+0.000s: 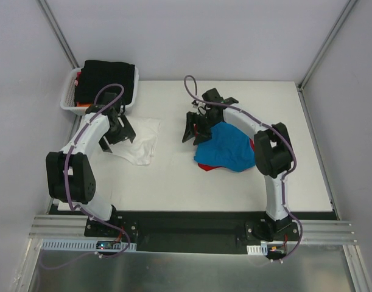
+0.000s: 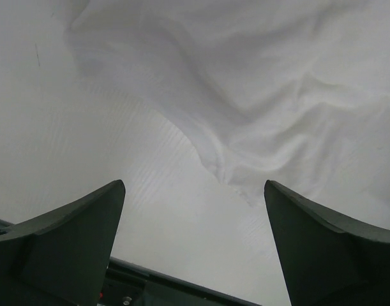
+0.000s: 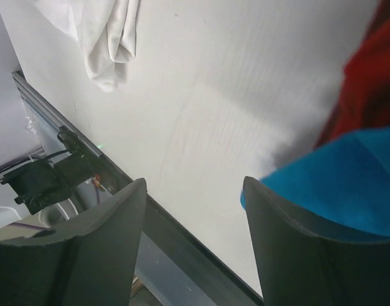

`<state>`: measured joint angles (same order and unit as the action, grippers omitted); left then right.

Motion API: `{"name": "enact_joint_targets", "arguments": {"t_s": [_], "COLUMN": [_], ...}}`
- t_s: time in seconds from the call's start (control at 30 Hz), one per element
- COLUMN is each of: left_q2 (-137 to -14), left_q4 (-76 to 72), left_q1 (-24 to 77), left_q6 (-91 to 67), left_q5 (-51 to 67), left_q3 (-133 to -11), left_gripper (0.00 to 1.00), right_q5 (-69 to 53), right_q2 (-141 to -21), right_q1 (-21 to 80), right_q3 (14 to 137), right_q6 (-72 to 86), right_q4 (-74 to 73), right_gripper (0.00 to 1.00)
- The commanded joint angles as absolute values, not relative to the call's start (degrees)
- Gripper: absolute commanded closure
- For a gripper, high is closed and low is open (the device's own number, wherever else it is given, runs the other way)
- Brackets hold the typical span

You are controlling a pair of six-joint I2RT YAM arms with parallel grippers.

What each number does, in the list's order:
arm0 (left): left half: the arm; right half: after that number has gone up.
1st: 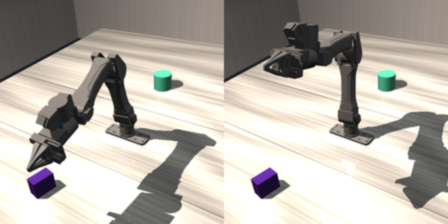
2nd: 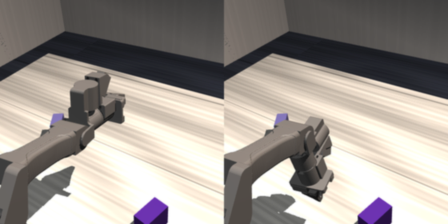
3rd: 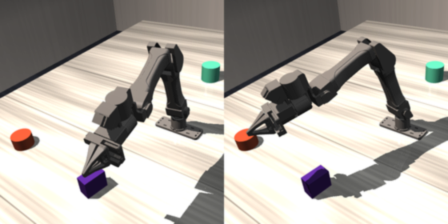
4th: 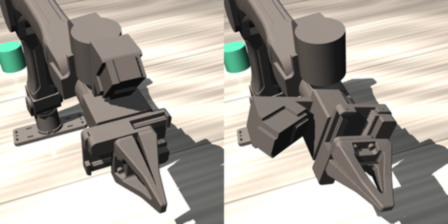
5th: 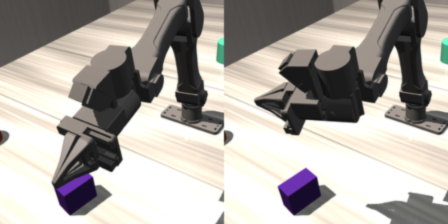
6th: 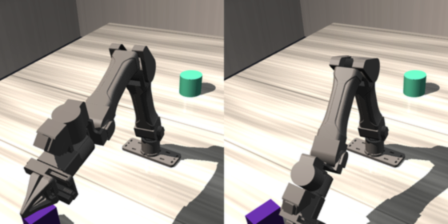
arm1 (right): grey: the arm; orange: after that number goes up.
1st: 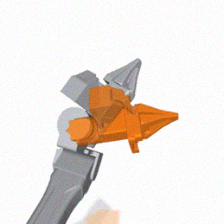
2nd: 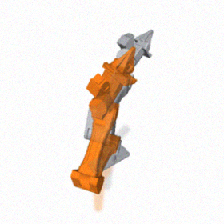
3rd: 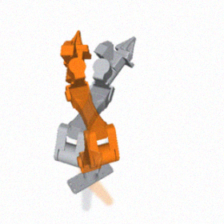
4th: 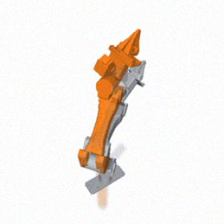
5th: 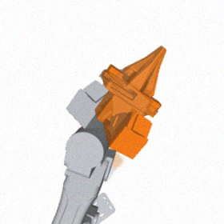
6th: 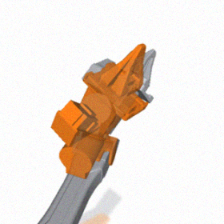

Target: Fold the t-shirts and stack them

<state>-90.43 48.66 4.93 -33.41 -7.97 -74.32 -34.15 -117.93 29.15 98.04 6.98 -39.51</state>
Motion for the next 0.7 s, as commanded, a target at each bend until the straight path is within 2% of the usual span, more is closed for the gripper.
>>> {"name": "enact_joint_targets", "arguments": {"t_s": [0.0, 0.13, 0.37, 0.47, 0.57, 0.6, 0.63, 0.67], "left_q2": [-89.21, -89.74, -92.02, -93.95, -95.36, -95.01, -94.84, -94.49], "left_q4": [45.53, 42.99, 39.21, 37.62, 36.13, 35.34, 35.25, 35.16], "left_q1": [3.70, 1.50, -2.90, -3.34, -3.08, -2.90, -2.64, -2.38], "left_q6": [-30.77, -28.92, -26.19, -25.58, -25.05, -25.14, -25.05, -25.05], "left_q5": [-7.39, -6.42, -3.70, -1.33, 4.82, 6.75, 7.03, 7.47], "left_q3": [-70.85, -67.86, -66.80, -68.11, -71.19, -71.80, -73.11, -73.73], "left_gripper": [0.09, 0.09, 0.05, 0.06, 0.20, 0.48, 0.63, 0.81], "right_q5": [-39.98, -41.31, -40.70, -41.13, -41.31, -40.79, -40.52, -40.26], "right_q2": [-122.60, -126.38, -131.57, -132.01, -130.79, -130.17, -129.47, -128.07], "right_q1": [31.55, 34.27, 38.49, 38.94, 39.02, 39.02, 39.11, 39.11], "right_q3": [98.88, 99.05, 103.71, 104.50, 105.81, 106.26, 107.04, 107.22], "right_q6": [11.50, 16.60, 19.42, 20.48, 18.82, 18.03, 17.23, 15.66], "right_q4": [-29.12, -21.81, -19.51, -19.42, -23.44, -25.03, -26.44, -28.98], "right_gripper": [0.33, 0.33, 0.32, 0.35, 0.46, 0.52, 0.65, 0.67]}}
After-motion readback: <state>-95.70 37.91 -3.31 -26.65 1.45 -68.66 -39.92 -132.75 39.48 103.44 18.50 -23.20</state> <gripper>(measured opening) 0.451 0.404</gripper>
